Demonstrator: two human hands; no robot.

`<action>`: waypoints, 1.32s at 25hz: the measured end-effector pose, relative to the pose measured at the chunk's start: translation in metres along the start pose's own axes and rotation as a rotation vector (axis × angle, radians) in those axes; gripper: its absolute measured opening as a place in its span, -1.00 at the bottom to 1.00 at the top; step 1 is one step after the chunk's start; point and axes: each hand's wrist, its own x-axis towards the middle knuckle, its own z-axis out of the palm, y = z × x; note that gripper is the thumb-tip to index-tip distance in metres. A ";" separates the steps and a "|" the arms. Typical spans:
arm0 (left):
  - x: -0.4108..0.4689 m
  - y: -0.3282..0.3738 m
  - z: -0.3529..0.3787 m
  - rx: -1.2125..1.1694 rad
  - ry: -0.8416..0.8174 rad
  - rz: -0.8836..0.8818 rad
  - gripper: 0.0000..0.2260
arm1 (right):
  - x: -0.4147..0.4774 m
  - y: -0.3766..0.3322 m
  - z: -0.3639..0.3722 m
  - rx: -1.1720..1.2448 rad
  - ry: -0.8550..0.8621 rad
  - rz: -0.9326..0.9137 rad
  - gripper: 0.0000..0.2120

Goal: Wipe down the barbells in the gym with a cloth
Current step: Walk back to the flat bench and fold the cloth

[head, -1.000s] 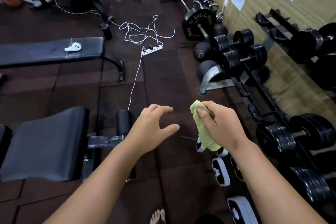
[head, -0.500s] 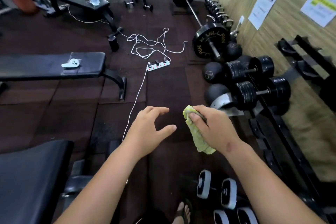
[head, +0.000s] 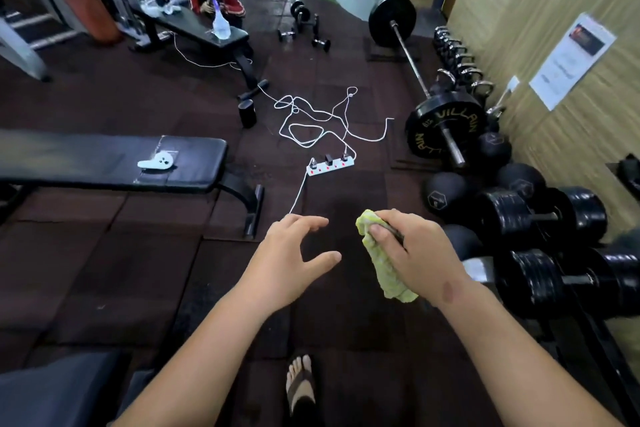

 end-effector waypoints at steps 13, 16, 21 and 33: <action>0.217 -0.073 -0.084 -0.022 0.053 -0.050 -0.50 | 0.263 -0.003 0.043 0.027 -0.077 -0.058 -0.83; 0.259 -0.095 -0.087 -0.016 0.075 -0.096 -0.50 | 0.319 0.009 0.061 0.050 -0.134 -0.087 -0.82; 0.342 -0.118 -0.100 -0.014 0.139 -0.181 -0.49 | 0.429 0.026 0.084 0.135 -0.209 -0.166 -0.84; 0.391 -0.193 -0.209 0.027 0.398 -0.421 -0.47 | 0.592 -0.066 0.194 0.198 -0.415 -0.491 -0.77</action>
